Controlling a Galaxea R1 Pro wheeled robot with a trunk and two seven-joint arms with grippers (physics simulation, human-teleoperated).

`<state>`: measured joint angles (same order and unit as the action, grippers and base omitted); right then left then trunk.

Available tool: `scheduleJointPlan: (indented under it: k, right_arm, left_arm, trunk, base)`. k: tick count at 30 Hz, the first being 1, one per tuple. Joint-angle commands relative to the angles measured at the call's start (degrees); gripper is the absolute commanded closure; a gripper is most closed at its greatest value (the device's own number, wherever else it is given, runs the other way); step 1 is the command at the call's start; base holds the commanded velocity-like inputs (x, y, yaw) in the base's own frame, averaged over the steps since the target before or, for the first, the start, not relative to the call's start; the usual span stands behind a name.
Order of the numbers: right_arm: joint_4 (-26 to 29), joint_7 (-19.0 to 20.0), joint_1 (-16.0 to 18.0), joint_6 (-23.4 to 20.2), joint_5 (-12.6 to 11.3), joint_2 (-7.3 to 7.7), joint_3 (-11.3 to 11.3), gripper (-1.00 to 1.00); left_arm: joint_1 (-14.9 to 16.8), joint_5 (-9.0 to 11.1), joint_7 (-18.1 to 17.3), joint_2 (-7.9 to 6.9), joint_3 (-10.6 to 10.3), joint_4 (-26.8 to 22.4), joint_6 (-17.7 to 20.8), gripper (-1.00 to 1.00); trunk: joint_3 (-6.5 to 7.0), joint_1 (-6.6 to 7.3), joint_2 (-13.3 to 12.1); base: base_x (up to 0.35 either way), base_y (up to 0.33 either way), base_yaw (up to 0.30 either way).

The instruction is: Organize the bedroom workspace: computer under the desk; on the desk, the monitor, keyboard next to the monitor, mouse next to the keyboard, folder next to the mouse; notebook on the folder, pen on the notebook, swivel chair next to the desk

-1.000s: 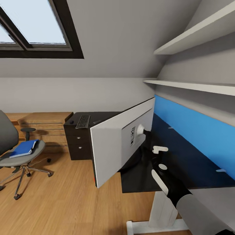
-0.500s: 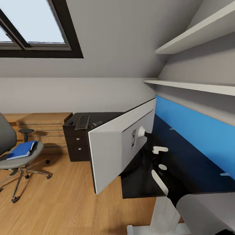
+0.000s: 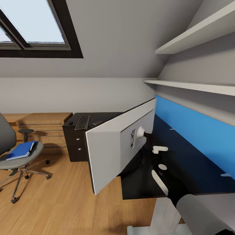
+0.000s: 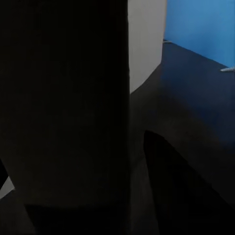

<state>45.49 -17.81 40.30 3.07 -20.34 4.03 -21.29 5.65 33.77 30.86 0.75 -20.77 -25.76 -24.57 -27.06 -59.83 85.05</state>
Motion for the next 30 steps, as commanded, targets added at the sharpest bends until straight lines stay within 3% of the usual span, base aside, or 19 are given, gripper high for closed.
scheduleJointPlan:
  k: [1, 23, 30]
  right_arm:
    - [-0.1, -0.3, 0.0, 0.4, -1.0, 0.09, -0.5, 1.0]
    - [0.0, -0.3, 0.0, 0.4, -1.0, 0.1, -0.3, 1.0]
    - [0.0, -0.4, 0.0, 0.4, -1.0, 0.1, -0.3, 1.0]
  left_arm:
    - [0.1, 0.5, 0.3, -0.05, -0.5, 0.0, -0.3, -1.0]
    - [0.1, 0.5, 0.3, -0.05, -0.5, 0.0, -0.3, -1.0]
    - [0.1, 0.5, 0.3, -0.05, -0.5, 0.0, -0.2, -1.0]
  trunk:
    - [-0.07, 0.0, 0.0]
    - [-0.07, 0.0, 0.0]
    - [-0.07, 0.0, 0.0]
  base:
    - [0.0, 0.0, 0.0]
    - [0.0, -0.001, 0.0]
    - [-0.09, -0.183, 0.0]
